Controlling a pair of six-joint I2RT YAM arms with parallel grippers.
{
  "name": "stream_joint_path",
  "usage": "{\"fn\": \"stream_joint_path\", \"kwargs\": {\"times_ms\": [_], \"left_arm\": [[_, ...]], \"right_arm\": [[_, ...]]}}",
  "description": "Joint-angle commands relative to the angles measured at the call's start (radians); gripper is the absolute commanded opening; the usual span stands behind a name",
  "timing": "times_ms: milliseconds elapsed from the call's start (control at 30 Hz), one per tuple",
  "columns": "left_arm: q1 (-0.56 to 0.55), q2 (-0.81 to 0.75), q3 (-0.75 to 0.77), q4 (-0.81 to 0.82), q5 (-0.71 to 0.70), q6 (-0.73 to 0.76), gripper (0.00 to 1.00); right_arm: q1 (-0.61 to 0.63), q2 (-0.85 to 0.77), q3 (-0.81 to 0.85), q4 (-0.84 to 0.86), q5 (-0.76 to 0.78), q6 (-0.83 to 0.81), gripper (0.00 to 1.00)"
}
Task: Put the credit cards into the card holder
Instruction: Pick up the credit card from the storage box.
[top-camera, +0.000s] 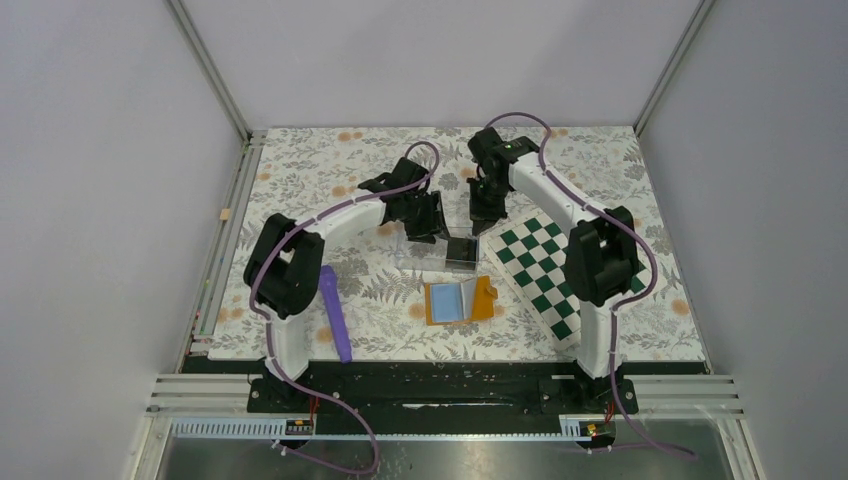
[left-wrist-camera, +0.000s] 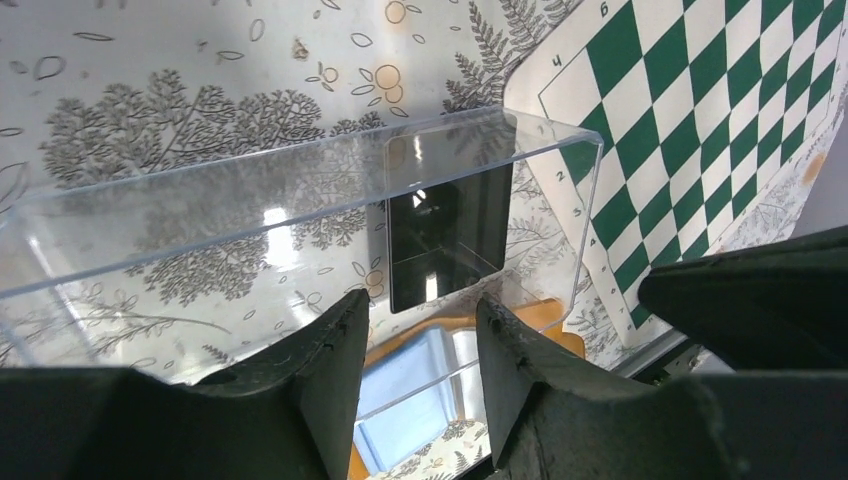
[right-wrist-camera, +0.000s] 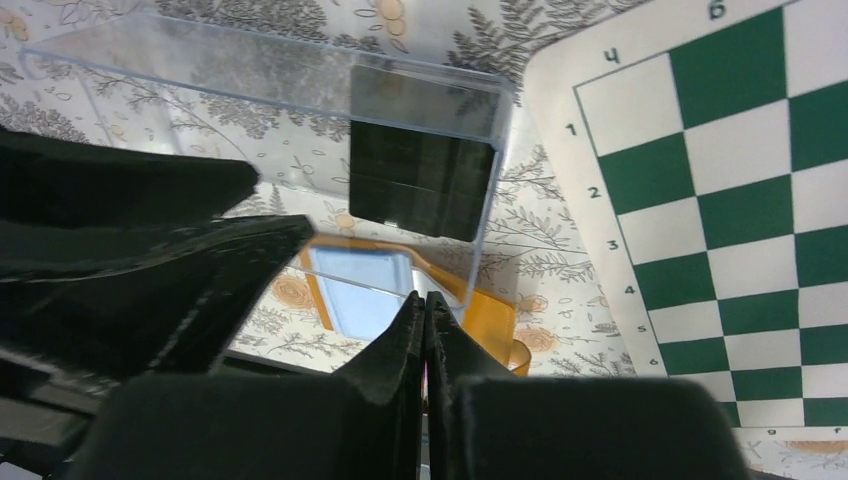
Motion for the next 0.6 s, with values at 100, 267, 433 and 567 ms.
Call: {"fn": "stream_joint_path", "kwargs": {"times_ms": [100, 267, 433, 567], "left_arm": [[-0.008, 0.065, 0.033, 0.047, 0.041, -0.019, 0.40], [-0.009, 0.094, 0.045, 0.028, 0.033, -0.018, 0.37], [-0.011, 0.107, 0.043, 0.028, 0.034, -0.024, 0.35], [-0.012, 0.119, 0.049, 0.028, 0.039, -0.025, 0.32]], "right_arm": [[0.073, 0.095, 0.073, -0.056, 0.096, -0.002, 0.00], [0.094, 0.154, 0.073, -0.061, 0.168, 0.023, 0.00], [0.099, 0.186, 0.073, -0.061, 0.227, 0.061, 0.00], [0.100, 0.212, 0.074, -0.062, 0.236, 0.089, 0.00]]}}
